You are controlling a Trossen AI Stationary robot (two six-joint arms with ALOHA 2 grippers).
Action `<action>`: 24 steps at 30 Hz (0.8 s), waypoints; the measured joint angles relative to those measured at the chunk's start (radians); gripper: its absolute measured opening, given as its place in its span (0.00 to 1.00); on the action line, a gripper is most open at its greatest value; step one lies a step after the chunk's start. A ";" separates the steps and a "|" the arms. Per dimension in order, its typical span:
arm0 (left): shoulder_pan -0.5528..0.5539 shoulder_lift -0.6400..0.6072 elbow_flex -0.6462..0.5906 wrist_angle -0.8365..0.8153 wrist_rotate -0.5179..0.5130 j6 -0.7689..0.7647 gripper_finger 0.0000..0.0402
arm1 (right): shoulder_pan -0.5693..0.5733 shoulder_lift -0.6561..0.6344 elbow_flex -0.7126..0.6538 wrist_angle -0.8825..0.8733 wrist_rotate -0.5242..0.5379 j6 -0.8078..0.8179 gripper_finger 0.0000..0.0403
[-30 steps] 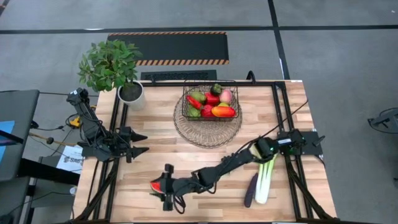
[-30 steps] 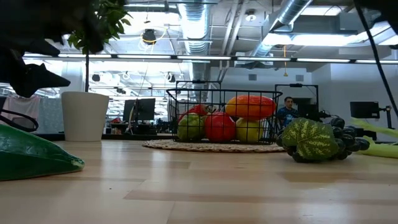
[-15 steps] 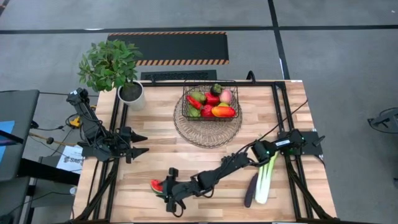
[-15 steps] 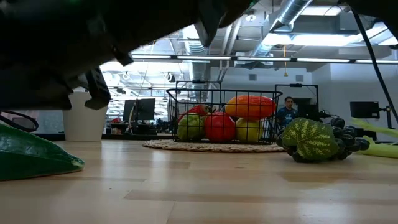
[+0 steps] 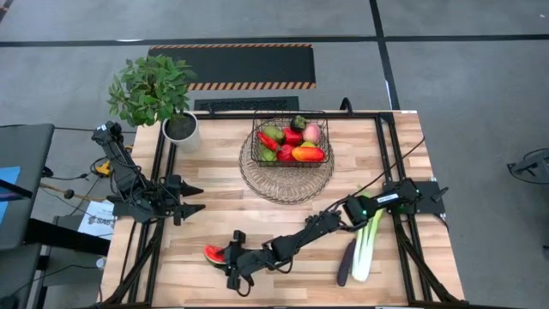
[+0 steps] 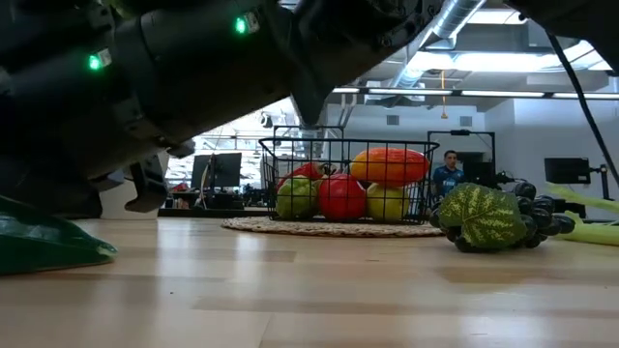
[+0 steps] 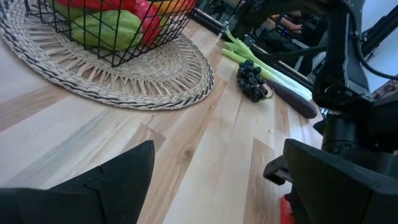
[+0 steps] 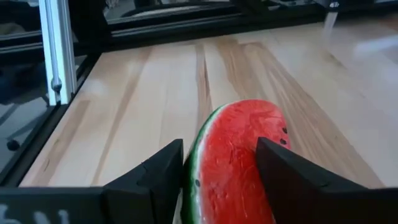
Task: Build produce basket
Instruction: Put the orange watermelon into the black wire basket
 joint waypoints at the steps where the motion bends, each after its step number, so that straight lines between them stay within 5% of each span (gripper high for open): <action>1: 0.000 0.000 0.000 0.000 0.000 0.000 0.85 | 0.000 0.003 0.000 0.012 0.001 0.000 0.55; 13: 0.000 0.000 0.000 0.000 0.000 -0.001 0.85 | 0.000 0.004 -0.002 0.017 0.026 -0.002 0.31; 24: 0.000 0.000 0.000 0.000 0.000 -0.002 0.85 | 0.004 -0.006 -0.009 0.129 0.026 -0.011 0.31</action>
